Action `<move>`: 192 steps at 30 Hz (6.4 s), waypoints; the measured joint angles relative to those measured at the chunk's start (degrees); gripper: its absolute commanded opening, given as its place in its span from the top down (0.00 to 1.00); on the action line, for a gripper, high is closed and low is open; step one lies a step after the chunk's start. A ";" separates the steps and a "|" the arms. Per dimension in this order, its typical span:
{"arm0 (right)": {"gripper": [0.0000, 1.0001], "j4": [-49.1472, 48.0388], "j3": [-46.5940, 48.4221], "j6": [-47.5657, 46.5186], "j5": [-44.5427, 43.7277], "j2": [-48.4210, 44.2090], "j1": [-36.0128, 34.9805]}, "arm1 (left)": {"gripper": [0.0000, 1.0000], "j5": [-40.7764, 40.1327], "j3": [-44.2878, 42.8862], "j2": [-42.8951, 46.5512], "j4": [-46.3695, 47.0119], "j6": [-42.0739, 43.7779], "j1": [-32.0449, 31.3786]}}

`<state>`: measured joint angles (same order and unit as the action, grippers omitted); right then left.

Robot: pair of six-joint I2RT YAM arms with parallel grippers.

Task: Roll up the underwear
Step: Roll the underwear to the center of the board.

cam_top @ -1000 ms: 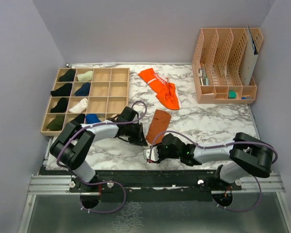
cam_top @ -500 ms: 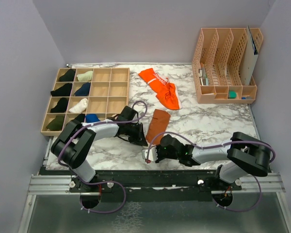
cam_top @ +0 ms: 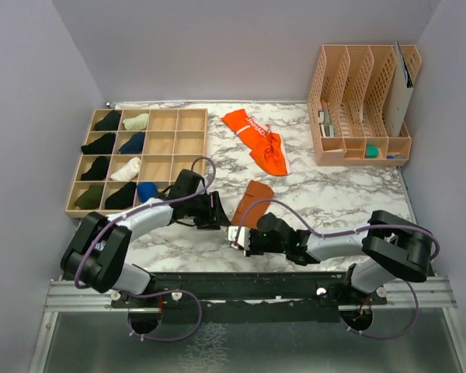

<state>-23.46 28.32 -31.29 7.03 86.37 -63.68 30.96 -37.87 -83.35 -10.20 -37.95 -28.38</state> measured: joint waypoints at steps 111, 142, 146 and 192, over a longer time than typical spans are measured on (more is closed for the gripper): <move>0.33 -8.83 -5.11 7.34 -25.40 -3.58 -12.13 | 1.00 -10.21 -3.85 -4.15 -2.43 -11.37 -9.46; 0.99 -14.88 -5.16 22.16 -22.53 0.94 -10.64 | 0.45 -10.25 -4.61 -1.42 -6.73 -10.97 -7.67; 1.00 -19.43 -7.39 31.61 -11.96 -1.20 -6.91 | 0.30 -12.39 -3.21 3.39 -6.71 -11.15 -6.34; 0.76 -41.35 -9.29 81.72 25.18 20.04 17.68 | 0.52 -20.04 17.00 13.51 14.49 -23.58 -14.27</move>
<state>-64.82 19.03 50.43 32.21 106.41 -46.00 10.92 -20.86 -69.84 4.29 -61.54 -42.65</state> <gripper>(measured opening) 0.214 0.530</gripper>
